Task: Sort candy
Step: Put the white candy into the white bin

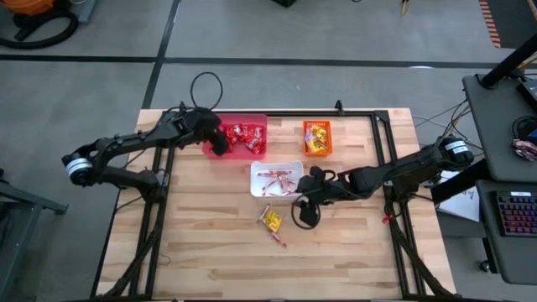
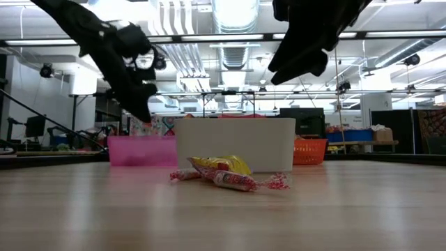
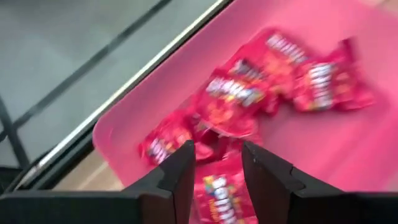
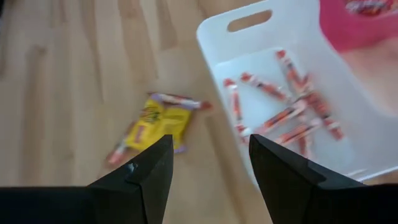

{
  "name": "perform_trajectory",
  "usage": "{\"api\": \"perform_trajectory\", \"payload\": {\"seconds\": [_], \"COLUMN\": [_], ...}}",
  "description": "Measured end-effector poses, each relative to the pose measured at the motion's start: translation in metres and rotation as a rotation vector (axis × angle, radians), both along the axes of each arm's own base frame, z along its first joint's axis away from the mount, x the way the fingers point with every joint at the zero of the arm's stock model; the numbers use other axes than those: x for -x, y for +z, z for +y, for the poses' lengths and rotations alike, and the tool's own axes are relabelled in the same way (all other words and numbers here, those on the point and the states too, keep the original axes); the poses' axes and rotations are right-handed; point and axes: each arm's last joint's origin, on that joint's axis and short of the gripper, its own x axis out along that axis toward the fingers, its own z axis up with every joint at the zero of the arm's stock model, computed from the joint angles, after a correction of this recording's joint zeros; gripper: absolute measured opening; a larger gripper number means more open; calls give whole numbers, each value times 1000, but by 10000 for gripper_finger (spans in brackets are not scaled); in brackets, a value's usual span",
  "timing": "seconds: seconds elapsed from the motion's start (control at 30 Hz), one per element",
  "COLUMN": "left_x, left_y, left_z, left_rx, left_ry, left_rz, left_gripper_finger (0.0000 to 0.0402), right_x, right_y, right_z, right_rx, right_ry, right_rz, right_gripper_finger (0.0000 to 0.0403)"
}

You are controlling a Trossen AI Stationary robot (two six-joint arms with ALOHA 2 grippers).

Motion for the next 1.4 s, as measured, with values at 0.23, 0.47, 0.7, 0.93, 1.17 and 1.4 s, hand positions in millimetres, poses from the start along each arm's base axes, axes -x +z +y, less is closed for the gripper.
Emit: {"api": "perform_trajectory", "payload": {"seconds": [0.23,0.47,0.7,0.93,1.17,1.4], "left_x": [-9,-16,-14,-11,-9,-5], "left_y": [32,53,62,65,62,57], "left_z": [-45,-98,-132,-151,-159,-165], "left_rx": [-80,-102,-126,-115,-103,-81], "left_ry": [-171,-364,-476,-565,-608,-637], "left_rz": [-169,-332,-381,-397,-373,-333], "left_gripper_finger": [96,86,86,86,86,86], "right_x": [0,-15,-38,-66,-95,-114], "right_y": [-3,-22,-38,-48,-55,-73], "right_z": [24,46,67,77,89,96], "right_rx": [-173,-301,-347,-316,-324,-328], "right_ry": [-50,-142,-224,-298,-293,-316], "right_rz": [-21,110,314,426,421,434], "right_gripper_finger": [203,203,203,203,203,203]}}
